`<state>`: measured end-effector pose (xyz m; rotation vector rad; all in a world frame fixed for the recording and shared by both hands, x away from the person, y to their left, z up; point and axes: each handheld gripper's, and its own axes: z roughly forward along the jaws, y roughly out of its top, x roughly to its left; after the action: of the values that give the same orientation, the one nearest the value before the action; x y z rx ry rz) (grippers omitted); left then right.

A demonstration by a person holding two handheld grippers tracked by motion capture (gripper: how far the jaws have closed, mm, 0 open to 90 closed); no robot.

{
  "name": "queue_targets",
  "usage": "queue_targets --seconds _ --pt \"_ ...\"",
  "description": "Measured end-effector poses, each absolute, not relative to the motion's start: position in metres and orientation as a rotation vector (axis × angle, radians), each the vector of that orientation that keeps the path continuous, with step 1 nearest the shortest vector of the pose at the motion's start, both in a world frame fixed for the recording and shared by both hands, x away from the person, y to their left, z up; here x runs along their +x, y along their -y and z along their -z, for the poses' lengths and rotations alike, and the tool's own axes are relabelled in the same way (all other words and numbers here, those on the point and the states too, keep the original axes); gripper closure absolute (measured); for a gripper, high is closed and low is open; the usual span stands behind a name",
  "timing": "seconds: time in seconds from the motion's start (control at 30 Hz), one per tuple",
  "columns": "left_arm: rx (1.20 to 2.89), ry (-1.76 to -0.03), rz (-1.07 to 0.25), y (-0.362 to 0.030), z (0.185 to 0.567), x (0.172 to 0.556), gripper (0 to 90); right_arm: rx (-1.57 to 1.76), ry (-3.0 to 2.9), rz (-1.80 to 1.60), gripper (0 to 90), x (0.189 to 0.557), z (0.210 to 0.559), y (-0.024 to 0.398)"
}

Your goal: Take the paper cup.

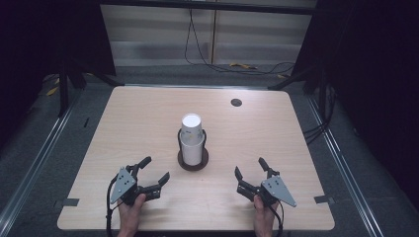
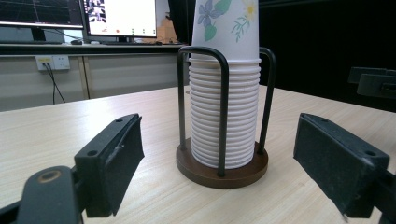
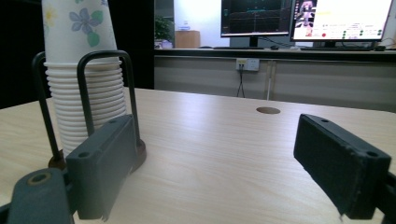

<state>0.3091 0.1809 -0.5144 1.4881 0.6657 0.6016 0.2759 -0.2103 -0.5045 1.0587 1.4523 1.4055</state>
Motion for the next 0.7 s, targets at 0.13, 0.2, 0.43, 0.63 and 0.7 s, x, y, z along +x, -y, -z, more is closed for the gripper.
queue_targets --seconds 0.13,0.2,0.43,0.63,0.7 --pt "1.483 -0.666 -0.596 -0.1799 0.5145 0.3089 15.6 1.083 -1.434 -1.376 12.7 0.2767 0.5042 0.2090" --pt "1.483 -0.667 -0.595 -0.1797 0.5145 0.3090 15.6 1.079 -1.438 -1.376 12.7 0.2767 0.5042 0.2089" --pt "1.488 -0.667 -0.598 -0.1792 0.5143 0.3090 15.7 1.106 -1.456 -1.386 12.5 0.2765 0.5033 0.2115" --pt "1.480 -0.666 -0.593 -0.1797 0.5145 0.3092 15.7 1.093 -1.498 -1.405 12.5 0.2788 0.5027 0.2113" --pt "1.481 -0.663 -0.597 -0.1793 0.5145 0.3089 15.7 1.115 -1.505 -1.394 12.7 0.2805 0.5022 0.2114"
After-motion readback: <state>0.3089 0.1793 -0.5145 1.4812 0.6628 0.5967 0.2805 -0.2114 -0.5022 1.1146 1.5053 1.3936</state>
